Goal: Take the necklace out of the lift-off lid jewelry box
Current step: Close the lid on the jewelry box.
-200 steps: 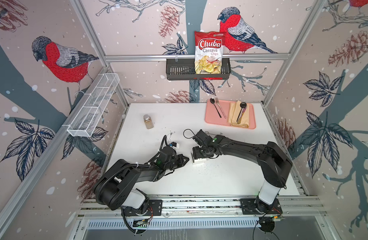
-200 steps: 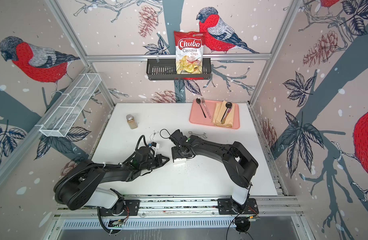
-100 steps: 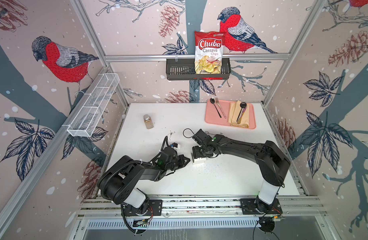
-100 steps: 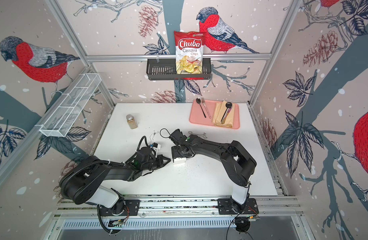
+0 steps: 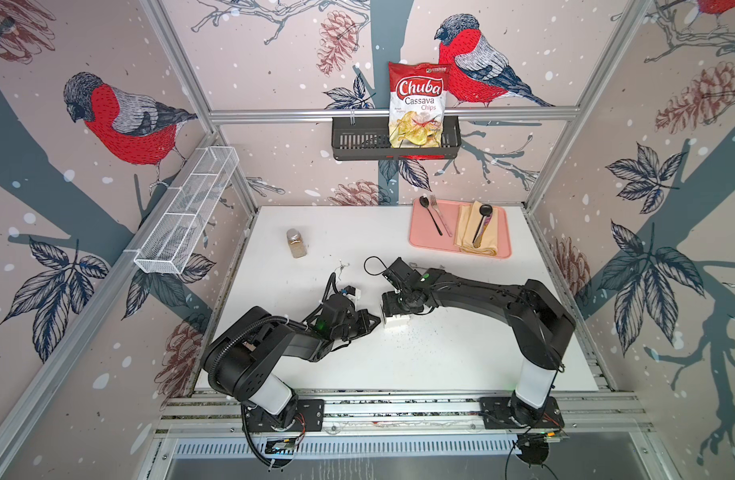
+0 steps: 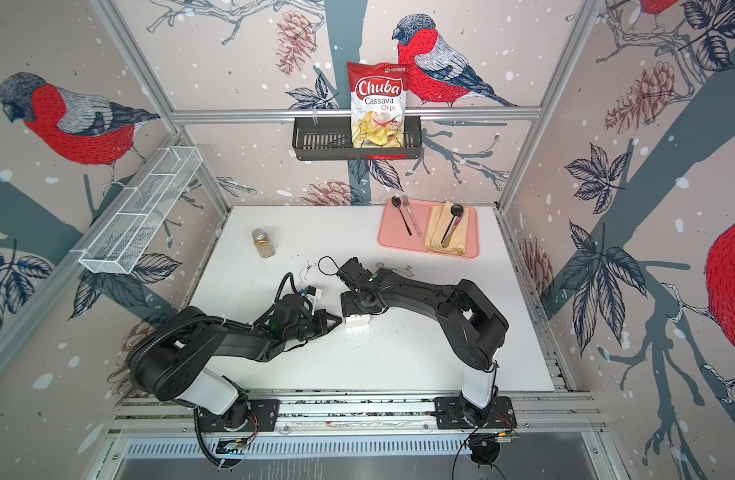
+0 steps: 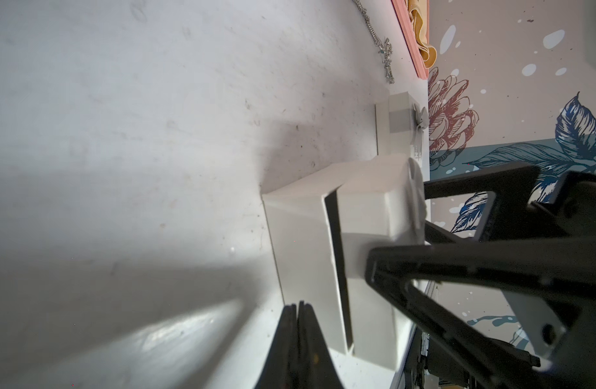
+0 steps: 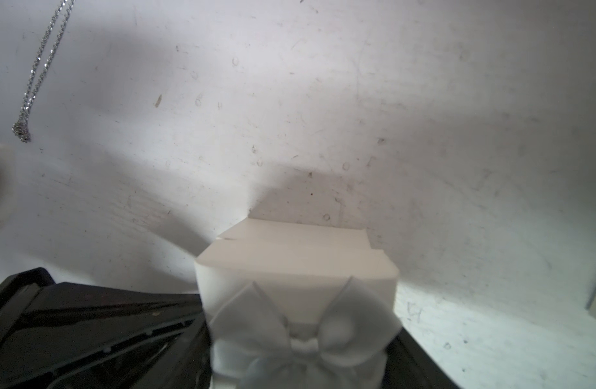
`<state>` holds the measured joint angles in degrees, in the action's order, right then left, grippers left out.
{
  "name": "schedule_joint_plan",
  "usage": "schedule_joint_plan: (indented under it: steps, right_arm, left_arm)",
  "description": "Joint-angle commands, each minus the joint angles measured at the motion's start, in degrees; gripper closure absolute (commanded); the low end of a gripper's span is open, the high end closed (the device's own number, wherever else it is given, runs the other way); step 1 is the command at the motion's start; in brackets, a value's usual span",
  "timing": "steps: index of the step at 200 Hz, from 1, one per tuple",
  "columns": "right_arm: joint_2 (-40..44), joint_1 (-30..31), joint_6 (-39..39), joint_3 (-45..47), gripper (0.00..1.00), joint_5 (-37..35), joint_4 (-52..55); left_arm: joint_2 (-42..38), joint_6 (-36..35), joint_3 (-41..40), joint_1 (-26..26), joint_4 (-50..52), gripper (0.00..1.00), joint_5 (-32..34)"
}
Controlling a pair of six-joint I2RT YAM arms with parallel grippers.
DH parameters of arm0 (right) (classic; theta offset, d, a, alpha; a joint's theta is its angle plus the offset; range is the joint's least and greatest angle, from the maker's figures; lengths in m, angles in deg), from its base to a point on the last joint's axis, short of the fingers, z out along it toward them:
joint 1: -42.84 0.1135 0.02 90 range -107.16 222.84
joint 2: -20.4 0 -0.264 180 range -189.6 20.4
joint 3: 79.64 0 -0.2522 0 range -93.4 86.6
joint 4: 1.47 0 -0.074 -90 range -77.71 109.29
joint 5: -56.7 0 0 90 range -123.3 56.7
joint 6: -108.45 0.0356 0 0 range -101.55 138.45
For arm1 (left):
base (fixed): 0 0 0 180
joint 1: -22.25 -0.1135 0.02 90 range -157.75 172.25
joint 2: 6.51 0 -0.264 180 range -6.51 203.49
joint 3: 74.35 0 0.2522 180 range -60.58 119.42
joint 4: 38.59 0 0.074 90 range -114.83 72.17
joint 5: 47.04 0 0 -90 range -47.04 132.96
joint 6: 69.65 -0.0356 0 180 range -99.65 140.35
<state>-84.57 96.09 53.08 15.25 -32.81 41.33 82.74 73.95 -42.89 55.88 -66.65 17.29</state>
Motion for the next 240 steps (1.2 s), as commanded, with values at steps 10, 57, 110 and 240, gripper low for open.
schedule_joint_plan:
  steps: [10, 57, 110, 240]
  right_arm:
    - [-0.1, 0.1, -0.7, -0.6, 0.29, 0.7, 0.0]
    - [-1.5, 0.5, -2.2, -2.2, 0.29, 1.6, 1.2]
    - [-2.4, 1.1, -3.6, -2.7, 0.29, 2.7, 1.2]
    - [-1.3, 0.7, -4.5, -1.4, 0.29, 2.8, 0.6]
  left_arm:
    - [0.4, 0.6, 0.4, 0.1, -4.0, 0.91, -0.6]
    - [1.3, 0.9, 0.8, 0.2, -5.4, 0.91, -0.7]
    - [3.3, 1.1, 0.8, 0.2, -6.8, 0.91, -1.0]
    - [-0.9, -0.6, 0.1, -0.2, -1.8, 0.89, 0.2]
